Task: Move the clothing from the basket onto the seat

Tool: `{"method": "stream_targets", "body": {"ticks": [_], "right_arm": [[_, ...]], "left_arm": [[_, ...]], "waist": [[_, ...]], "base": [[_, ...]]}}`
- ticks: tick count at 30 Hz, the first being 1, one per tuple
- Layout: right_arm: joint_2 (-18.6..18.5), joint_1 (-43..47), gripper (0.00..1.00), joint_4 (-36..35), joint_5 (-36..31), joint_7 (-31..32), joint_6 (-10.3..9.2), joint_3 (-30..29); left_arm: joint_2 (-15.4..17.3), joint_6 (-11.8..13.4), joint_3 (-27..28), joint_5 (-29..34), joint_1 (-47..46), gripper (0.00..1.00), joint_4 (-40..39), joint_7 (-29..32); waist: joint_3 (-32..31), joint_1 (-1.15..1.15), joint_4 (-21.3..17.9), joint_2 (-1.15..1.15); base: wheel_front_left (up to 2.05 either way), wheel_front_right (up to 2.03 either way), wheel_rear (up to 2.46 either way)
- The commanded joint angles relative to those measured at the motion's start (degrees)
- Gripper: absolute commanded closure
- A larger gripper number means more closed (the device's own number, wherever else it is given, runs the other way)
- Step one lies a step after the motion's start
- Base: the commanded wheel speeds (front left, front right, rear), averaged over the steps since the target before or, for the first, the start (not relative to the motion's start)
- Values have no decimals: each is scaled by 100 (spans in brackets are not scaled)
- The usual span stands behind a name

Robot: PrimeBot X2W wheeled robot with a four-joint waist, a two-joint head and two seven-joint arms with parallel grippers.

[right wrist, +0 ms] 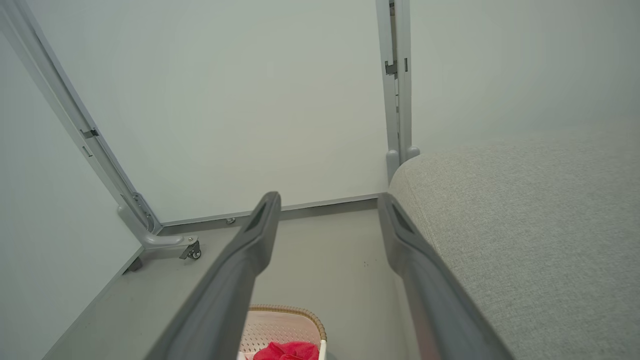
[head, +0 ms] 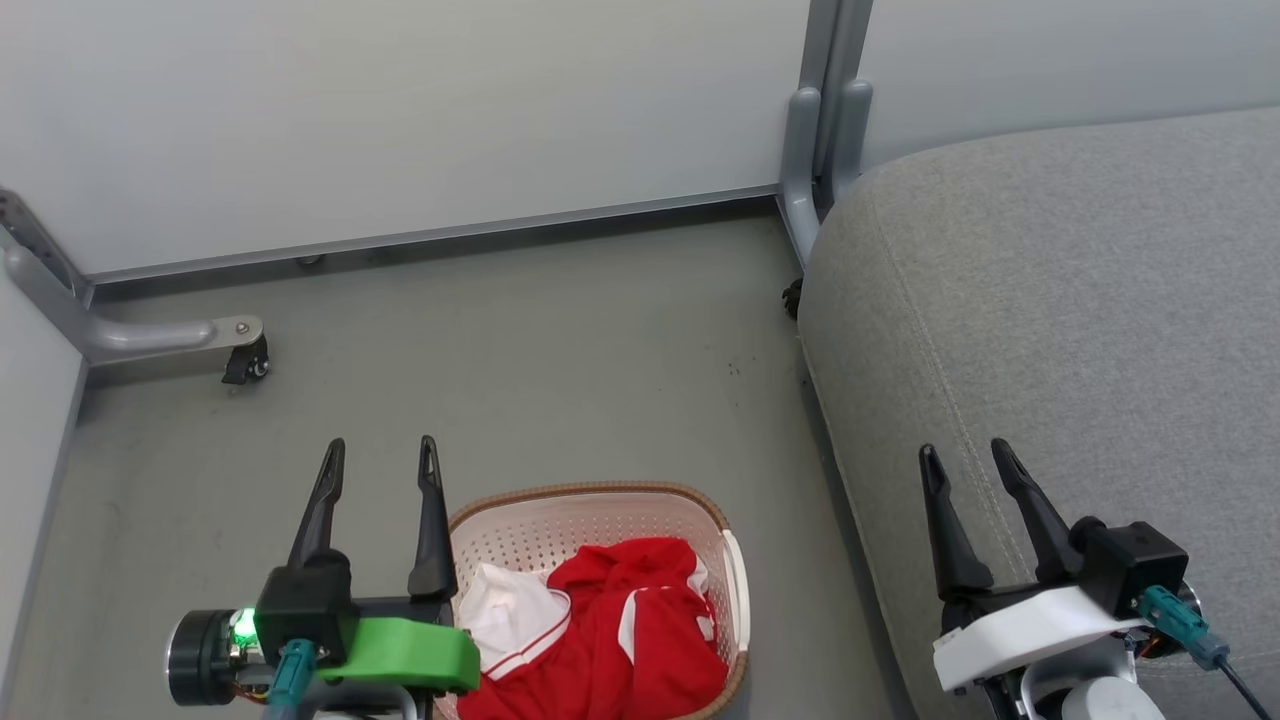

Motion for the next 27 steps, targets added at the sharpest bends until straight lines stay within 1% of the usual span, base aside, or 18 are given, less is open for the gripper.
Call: {"method": "stream_targets", "body": {"ticks": [1,9,23,27], "right_arm": [[-29,40,0,-65,-154,-70,1,22],[-31,19,0,-113,-567,-165,2,70],[-35,71,0,-185,-1134,-307,2,181],[-35,80,0,-181,-1140,-302,1,178]], "left_arm": [[46,-7,-21,180,54,0,-52,-57],[-7,-77,-36,576,88,0,-116,-152],[-46,-30,-119,1232,155,0,-193,-300],[-69,-56,-90,1205,167,0,-194,-289]], "waist": [[3,0,-8,0],[27,0,-18,0],[61,0,18,0],[62,0,12,0]], "base": [[0,0,0],[0,0,0],[0,0,0],[0,0,0]]}}
